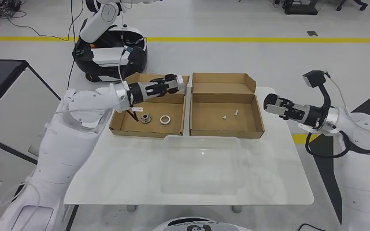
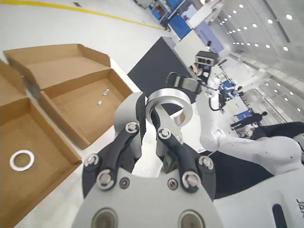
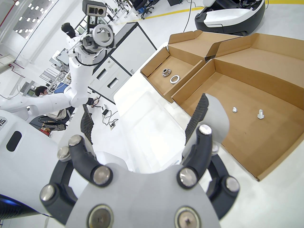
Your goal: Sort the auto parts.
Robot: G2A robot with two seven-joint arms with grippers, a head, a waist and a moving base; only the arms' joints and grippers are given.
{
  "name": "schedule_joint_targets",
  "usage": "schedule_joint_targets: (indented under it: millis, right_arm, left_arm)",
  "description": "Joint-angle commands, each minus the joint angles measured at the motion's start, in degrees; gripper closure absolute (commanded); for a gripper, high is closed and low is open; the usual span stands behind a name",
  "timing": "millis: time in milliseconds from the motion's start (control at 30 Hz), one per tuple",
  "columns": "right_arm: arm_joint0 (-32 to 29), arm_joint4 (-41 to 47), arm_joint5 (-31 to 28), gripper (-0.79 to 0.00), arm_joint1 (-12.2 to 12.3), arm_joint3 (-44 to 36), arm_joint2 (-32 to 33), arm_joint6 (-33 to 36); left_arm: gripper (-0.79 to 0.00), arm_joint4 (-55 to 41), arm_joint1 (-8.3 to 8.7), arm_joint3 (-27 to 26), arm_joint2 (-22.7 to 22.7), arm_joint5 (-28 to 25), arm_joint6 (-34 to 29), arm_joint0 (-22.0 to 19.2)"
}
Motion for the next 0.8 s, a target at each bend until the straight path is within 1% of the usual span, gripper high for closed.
schedule_joint_targets:
  millis: [0,67,100,167,333,433,567,633,767]
  right_arm:
    - [0.00,0.01,0.00,-0.785,0.00,0.00,0.00,0.00]
    - [0.00,0.01,0.00,-0.785,0.00,0.00,0.00,0.00]
    - [0.00,0.01,0.00,-0.785,0.00,0.00,0.00,0.00]
    - [0.00,0.01,0.00,-0.785,0.00,0.00,0.00,0.00]
    - [0.00,0.01,0.00,-0.785,0.00,0.00,0.00,0.00]
    - [0.00,0.01,0.00,-0.785,0.00,0.00,0.00,0.00]
    - [0.00,0.01,0.00,-0.785,0.00,0.00,0.00,0.00]
    - [0.00,0.01,0.00,-0.785,0.00,0.00,0.00,0.00]
    - [0.00,0.01,0.00,-0.785,0.00,0.00,0.00,0.00]
  left_arm:
    - [0.000,3.98,0.14,0.31,0.67,4.77,-1.79,-0.99]
    - [0.000,10.02,0.25,0.34,2.76,7.03,-4.57,-2.07]
    - [0.000,11.59,0.18,0.48,3.71,8.66,-5.18,-2.49]
    - [0.000,12.99,-0.08,0.75,5.64,10.77,-6.28,-3.10]
    - [0.000,17.40,-0.78,3.23,9.40,18.66,-7.85,-5.68]
    - [0.000,19.19,-1.24,5.82,10.94,23.86,-8.88,-7.65]
    - [0.000,23.29,-1.77,10.13,13.22,28.32,-8.90,-9.85]
    - [0.000,26.96,-2.02,12.55,14.96,30.95,-9.46,-11.07]
    - [0.000,30.61,-2.66,16.47,16.98,36.54,-10.41,-13.25]
